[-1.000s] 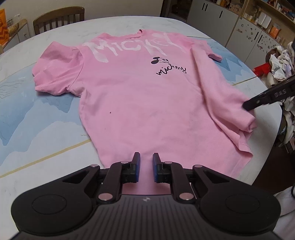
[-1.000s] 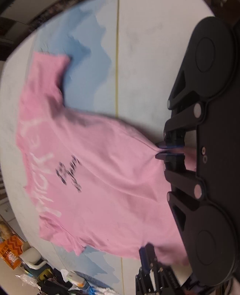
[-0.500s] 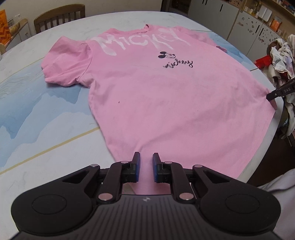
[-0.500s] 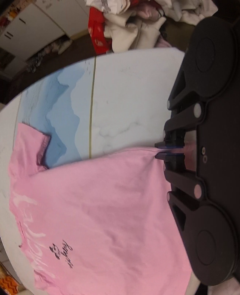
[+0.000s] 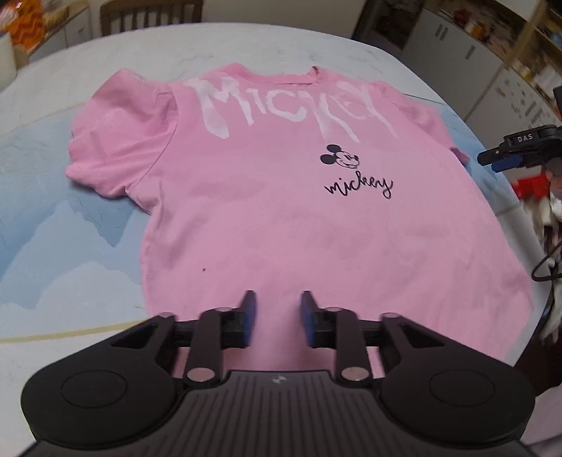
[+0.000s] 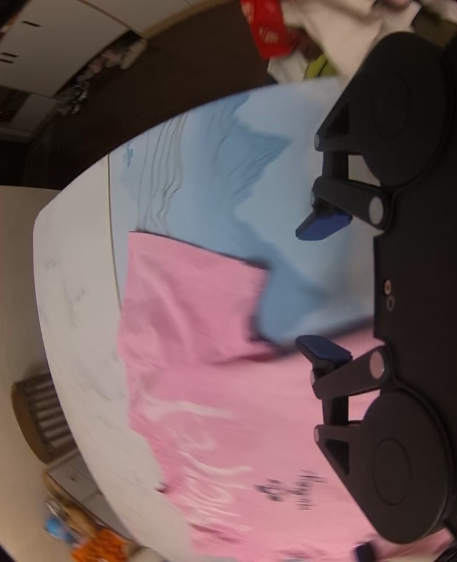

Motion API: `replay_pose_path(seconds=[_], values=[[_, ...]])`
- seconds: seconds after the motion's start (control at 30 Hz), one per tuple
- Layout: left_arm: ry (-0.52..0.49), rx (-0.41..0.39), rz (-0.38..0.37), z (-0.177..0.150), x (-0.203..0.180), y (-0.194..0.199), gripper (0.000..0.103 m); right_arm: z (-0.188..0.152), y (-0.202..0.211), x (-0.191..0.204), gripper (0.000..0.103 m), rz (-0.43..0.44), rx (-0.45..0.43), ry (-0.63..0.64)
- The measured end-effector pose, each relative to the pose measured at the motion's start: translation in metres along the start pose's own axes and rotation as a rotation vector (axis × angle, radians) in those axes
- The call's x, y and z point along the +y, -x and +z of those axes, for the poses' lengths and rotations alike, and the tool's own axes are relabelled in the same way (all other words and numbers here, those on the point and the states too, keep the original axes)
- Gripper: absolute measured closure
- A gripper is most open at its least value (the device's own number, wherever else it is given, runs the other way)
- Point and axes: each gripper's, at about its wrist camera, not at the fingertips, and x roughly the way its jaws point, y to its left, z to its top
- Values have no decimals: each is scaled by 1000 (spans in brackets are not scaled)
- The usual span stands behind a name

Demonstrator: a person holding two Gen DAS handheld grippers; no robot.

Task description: Fold clothes

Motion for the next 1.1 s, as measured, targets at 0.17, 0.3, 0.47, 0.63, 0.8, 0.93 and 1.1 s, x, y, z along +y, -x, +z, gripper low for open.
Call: replay_pose_path(seconds=[0.17, 0.3, 0.47, 0.63, 0.8, 0.93, 1.1], values=[[74, -6, 22, 4, -3, -6, 47, 28, -35, -9, 0, 13, 41, -18], [75, 2, 62, 5, -9, -7, 47, 35, -46, 3, 0, 14, 69, 68], [65, 13, 113, 6, -16, -9, 47, 44, -48, 16, 0, -35, 67, 242], [58, 20, 154, 6, -20, -10, 47, 84, -56, -15, 0, -43, 42, 226], [93, 22, 173, 6, -17, -7, 47, 80, -52, -9, 0, 3, 63, 303], [141, -32, 208, 17, 1, 7, 47, 76, -33, 0, 0, 25, 12, 345], [167, -127, 297, 55, 50, 19, 44, 72, -12, 12, 0, 127, 3, 321]])
